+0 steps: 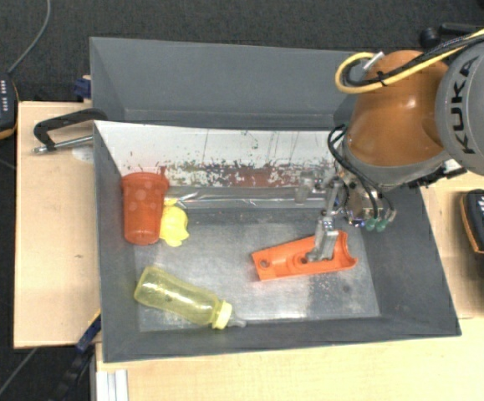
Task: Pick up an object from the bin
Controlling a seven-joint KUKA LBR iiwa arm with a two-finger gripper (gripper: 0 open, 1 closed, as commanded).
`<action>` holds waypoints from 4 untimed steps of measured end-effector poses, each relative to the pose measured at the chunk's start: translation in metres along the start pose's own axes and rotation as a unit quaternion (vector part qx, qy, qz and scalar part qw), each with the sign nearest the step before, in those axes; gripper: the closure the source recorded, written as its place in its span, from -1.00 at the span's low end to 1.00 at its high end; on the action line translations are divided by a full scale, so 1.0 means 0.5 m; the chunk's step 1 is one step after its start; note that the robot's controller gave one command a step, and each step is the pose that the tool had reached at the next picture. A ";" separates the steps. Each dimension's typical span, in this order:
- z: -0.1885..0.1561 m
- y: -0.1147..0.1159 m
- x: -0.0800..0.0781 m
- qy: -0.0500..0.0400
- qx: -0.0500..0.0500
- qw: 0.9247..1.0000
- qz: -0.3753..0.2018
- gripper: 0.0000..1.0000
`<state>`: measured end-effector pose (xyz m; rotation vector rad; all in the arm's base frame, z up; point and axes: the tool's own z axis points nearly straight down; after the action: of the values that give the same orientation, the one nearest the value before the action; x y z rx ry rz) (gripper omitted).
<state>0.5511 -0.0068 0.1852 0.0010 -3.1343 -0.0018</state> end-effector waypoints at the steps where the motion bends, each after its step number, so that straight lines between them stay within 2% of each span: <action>1: -0.010 0.000 -0.003 -0.004 0.000 1.000 0.000 -1.00; 2: 0.077 -0.003 -0.004 -0.007 0.000 1.000 -0.020 -1.00; 3: 0.178 -0.004 -0.030 -0.005 0.000 0.999 -0.032 -1.00; 4: 0.227 -0.006 -0.057 -0.008 0.000 0.997 -0.082 1.00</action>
Offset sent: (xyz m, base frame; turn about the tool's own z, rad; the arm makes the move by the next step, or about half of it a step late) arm -0.0041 -0.0041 -0.1064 -0.0915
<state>0.5787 -0.0096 0.0715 0.2582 -3.1406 -0.0027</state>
